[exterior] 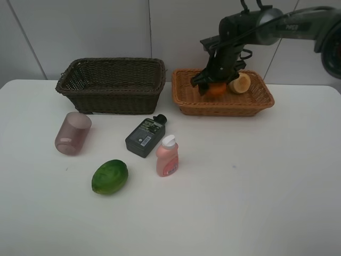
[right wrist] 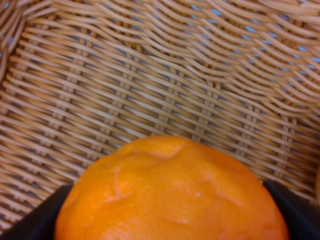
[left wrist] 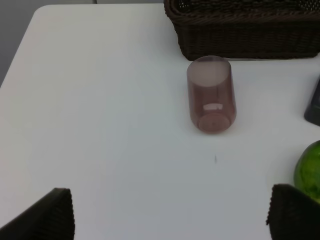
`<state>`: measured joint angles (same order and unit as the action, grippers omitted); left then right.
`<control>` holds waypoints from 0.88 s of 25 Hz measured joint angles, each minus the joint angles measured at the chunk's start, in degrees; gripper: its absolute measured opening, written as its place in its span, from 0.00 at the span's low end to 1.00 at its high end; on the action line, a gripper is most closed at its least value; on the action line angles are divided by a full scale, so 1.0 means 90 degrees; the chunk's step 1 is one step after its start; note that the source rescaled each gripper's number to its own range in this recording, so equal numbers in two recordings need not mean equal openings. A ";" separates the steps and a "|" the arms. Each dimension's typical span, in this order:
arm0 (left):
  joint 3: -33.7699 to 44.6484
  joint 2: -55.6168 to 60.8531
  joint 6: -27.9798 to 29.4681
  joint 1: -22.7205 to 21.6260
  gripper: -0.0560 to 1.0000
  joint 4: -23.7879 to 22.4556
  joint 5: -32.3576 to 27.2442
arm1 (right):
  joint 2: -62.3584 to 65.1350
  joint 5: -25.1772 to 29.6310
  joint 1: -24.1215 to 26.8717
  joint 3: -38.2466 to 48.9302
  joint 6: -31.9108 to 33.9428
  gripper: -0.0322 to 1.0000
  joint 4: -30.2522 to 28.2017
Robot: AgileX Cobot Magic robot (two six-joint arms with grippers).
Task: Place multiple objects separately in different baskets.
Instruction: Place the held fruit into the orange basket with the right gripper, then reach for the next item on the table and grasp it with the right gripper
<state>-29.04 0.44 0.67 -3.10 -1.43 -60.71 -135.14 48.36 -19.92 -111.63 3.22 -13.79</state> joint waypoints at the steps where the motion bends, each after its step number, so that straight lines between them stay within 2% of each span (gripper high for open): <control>1: 0.0000 0.0000 0.0000 0.0000 1.00 0.0000 0.0000 | 0.0000 -0.0006 0.0000 0.0000 0.0000 0.67 0.0003; 4: 0.0000 0.0000 0.0000 0.0000 1.00 0.0000 0.0000 | 0.0000 -0.0006 0.0000 0.0000 0.0024 0.69 0.0046; 7: 0.0000 0.0000 0.0000 0.0000 1.00 0.0000 0.0000 | 0.0000 -0.0034 0.0000 -0.0006 0.0044 0.92 0.0054; 9: 0.0000 0.0000 0.0000 0.0000 1.00 0.0000 0.0000 | 0.0000 -0.0048 0.0000 -0.0007 0.0050 0.97 0.0054; 13: 0.0000 0.0000 0.0000 0.0000 1.00 0.0000 0.0000 | 0.0000 -0.0050 0.0000 -0.0007 0.0050 1.00 0.0054; 22: 0.0000 0.0000 0.0000 0.0000 1.00 0.0000 0.0000 | 0.0052 -0.0019 0.0000 -0.0007 0.0070 1.00 0.0073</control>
<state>-29.04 0.44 0.67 -3.10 -1.43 -60.71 -134.67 48.19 -19.92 -111.69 3.85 -13.13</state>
